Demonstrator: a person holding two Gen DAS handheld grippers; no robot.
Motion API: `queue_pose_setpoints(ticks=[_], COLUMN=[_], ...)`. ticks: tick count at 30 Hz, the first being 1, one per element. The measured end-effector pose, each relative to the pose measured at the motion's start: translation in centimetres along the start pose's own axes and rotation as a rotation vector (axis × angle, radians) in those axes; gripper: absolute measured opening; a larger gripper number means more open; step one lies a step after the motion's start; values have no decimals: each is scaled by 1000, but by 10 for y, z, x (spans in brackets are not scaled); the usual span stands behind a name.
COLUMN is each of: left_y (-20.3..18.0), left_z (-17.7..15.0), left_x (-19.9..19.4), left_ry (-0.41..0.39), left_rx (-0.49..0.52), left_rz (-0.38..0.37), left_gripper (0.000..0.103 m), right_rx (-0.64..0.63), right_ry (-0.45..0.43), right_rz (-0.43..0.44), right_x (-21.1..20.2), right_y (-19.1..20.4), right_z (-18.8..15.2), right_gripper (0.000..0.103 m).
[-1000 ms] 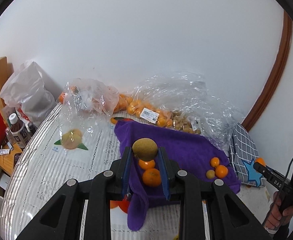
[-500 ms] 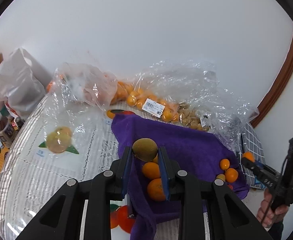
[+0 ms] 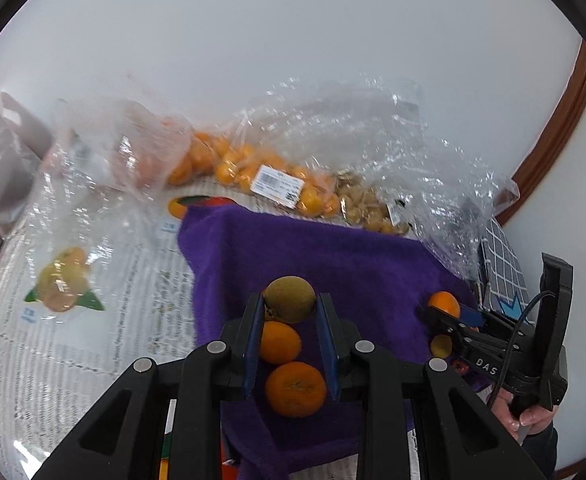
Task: Organize fruits
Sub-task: 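Lift both held fruits and carry them over the purple towel, then lower the orange onto the towel and open the right gripper, then lower the yellow-brown fruit onto the towel and open the left gripper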
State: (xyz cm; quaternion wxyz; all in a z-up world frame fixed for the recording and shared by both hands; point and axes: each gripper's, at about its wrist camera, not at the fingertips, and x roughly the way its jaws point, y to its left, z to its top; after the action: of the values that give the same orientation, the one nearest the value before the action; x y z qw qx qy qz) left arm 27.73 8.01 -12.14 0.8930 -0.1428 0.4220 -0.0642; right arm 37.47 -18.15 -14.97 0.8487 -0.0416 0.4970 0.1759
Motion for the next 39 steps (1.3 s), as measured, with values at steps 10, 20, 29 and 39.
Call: queue_pose_setpoints(ticks=[10,20,29,39], left_y=[-20,-41,-47,-50], left_z=[10,7,4,0], left_x=[22,49,64,74], left_ry=[72,161,210,241], left_rx=[6,52,84,106], left_rz=[-55,-18,9,45], left_gripper=[25,25,25,25], right_rx=[-7,-32,-11,-6], right_ry=[28,9,-40,-69], right_rz=[3,10,22,6], right_x=[12,-3,-27,-40], right_y=[-1,2,-4,-7], right_z=[-1,-8,-16,-19], right_gripper=[40,45,45,45])
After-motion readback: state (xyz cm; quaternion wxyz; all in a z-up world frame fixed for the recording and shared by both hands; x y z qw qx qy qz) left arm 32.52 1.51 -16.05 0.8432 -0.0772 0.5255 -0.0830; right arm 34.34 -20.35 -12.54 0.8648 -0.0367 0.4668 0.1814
